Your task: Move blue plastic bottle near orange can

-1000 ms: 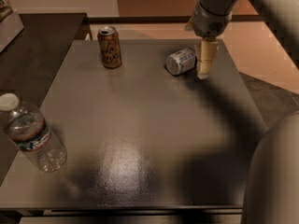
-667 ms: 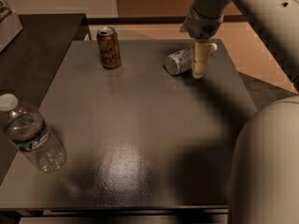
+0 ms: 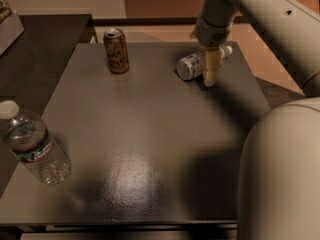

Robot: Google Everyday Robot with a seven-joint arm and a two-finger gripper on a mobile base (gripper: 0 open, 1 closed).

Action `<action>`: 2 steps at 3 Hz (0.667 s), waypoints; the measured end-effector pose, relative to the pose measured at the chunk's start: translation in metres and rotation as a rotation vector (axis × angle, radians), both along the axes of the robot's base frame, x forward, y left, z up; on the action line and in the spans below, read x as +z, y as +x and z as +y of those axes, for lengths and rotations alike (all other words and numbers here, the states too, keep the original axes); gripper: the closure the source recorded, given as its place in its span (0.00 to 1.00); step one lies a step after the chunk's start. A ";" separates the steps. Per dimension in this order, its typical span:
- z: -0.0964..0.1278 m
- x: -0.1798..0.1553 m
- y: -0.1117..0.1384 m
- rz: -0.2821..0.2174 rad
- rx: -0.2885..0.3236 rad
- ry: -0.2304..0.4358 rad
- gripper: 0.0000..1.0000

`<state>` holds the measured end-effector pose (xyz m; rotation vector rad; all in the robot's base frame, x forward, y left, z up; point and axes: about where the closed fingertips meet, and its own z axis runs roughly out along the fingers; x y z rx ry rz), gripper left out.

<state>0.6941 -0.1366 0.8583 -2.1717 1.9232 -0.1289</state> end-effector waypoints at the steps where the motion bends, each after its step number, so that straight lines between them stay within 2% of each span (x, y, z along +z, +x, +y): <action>1: 0.000 -0.008 0.004 -0.001 0.011 -0.029 0.00; 2: 0.000 -0.013 0.006 0.000 0.017 -0.055 0.18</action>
Offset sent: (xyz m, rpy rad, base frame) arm 0.0041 -0.0027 -0.0122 -0.0896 0.0042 0.0230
